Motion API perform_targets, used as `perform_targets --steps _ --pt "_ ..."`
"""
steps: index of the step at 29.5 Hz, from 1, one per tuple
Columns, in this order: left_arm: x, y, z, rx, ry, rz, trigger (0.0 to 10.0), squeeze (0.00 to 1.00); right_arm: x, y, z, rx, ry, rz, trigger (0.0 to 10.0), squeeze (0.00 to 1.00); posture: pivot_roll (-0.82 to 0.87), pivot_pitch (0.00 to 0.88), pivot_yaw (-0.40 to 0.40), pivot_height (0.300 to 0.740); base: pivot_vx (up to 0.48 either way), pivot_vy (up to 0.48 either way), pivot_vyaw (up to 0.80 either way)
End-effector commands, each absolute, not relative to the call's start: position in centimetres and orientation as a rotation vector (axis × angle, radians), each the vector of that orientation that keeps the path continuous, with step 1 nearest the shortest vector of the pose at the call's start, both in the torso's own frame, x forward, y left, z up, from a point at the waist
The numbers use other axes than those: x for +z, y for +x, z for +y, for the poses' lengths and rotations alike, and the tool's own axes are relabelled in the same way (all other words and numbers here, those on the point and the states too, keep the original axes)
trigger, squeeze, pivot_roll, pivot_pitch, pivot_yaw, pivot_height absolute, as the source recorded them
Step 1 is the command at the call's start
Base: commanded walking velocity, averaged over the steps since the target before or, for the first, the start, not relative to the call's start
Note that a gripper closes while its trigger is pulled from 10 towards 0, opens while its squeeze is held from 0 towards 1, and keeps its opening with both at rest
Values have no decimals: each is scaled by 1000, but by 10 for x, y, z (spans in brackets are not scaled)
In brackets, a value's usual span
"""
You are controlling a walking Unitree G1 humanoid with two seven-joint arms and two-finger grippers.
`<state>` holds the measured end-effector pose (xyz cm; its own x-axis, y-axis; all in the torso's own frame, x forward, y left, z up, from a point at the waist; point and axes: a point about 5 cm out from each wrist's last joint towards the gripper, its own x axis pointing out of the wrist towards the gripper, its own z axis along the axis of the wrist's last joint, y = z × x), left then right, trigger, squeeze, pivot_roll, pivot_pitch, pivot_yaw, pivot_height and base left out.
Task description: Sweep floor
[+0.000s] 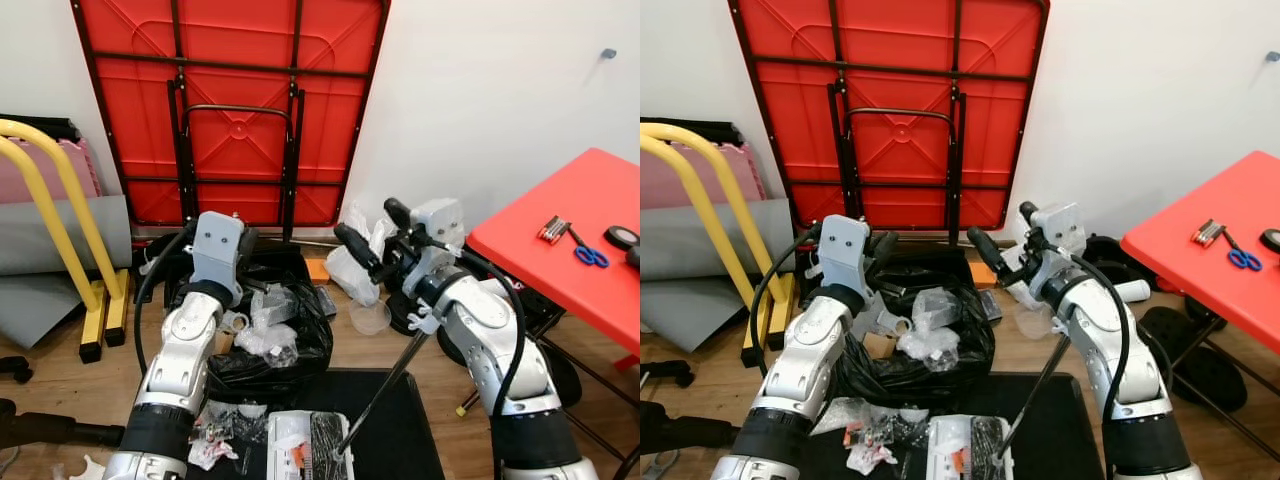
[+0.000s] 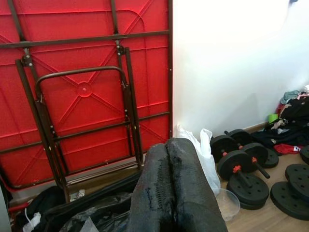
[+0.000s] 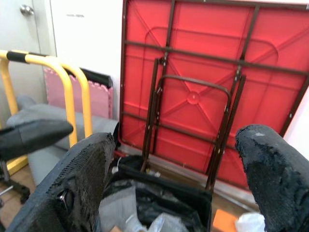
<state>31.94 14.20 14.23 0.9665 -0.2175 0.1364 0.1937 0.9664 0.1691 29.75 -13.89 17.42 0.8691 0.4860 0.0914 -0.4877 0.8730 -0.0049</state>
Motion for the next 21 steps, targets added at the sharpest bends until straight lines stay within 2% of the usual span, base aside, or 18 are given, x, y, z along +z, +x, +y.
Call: perform_targets --steps 1,21 --pt "141 320 139 -205 174 -154 10000 0 167 297 -148 480 5 -43 10000 0 -157 0 -147 676 0 0 0" --pt "138 319 141 -213 201 -143 10000 0 152 295 -165 408 4 34 10000 0 -153 0 -133 611 0 0 0"
